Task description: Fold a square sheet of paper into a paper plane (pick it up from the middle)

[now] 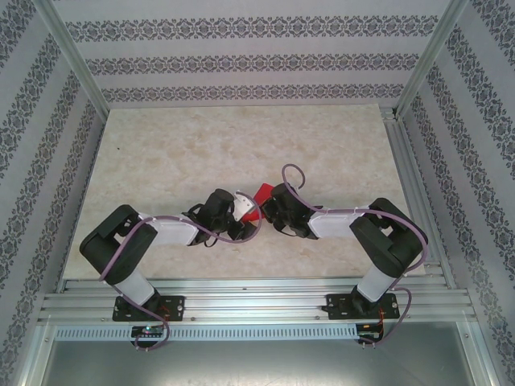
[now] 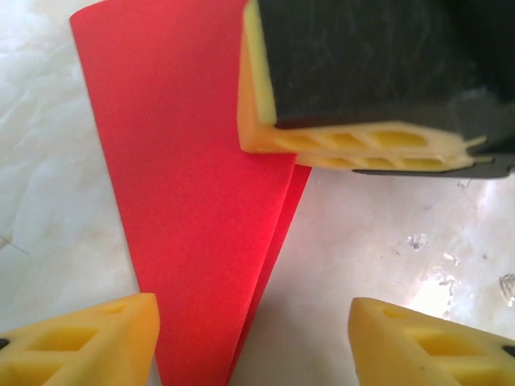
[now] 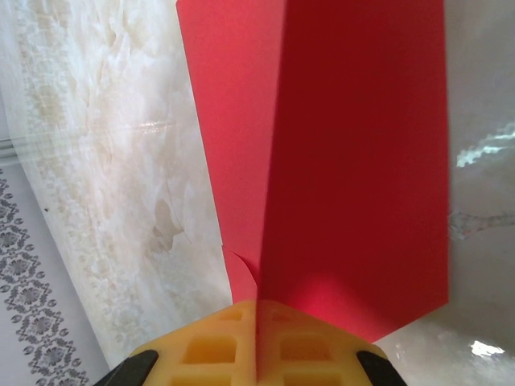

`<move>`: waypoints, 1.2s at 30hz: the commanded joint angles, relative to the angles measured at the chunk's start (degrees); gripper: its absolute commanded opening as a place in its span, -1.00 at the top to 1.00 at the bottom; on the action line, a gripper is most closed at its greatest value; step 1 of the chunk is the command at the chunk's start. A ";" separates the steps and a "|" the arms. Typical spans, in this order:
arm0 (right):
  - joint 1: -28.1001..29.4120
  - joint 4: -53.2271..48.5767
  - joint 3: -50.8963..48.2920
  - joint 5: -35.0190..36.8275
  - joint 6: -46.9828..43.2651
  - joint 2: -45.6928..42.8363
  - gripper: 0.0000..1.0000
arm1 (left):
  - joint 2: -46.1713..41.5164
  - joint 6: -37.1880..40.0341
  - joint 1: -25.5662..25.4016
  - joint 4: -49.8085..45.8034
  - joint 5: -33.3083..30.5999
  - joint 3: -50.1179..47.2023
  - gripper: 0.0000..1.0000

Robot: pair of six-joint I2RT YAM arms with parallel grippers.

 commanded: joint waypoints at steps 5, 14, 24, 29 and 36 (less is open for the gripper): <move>-0.30 3.26 -0.74 -1.64 2.08 0.83 0.98 | 3.57 5.01 -1.15 10.67 1.43 0.30 -0.01; -0.43 4.72 -0.95 -2.64 3.44 0.94 0.83 | 4.60 4.35 -1.24 13.11 -0.20 0.12 0.33; -4.84 5.27 -4.28 -3.99 -7.80 -7.02 0.10 | 4.97 -0.77 -1.17 17.52 -0.12 -2.41 0.72; -7.45 7.71 -7.42 -7.94 -16.85 -9.64 0.04 | 4.95 -6.70 -1.14 18.90 0.93 -3.23 0.78; -8.90 7.00 -8.94 -10.21 -24.15 -9.54 0.20 | 4.27 -17.61 -0.97 20.97 2.14 -4.63 0.86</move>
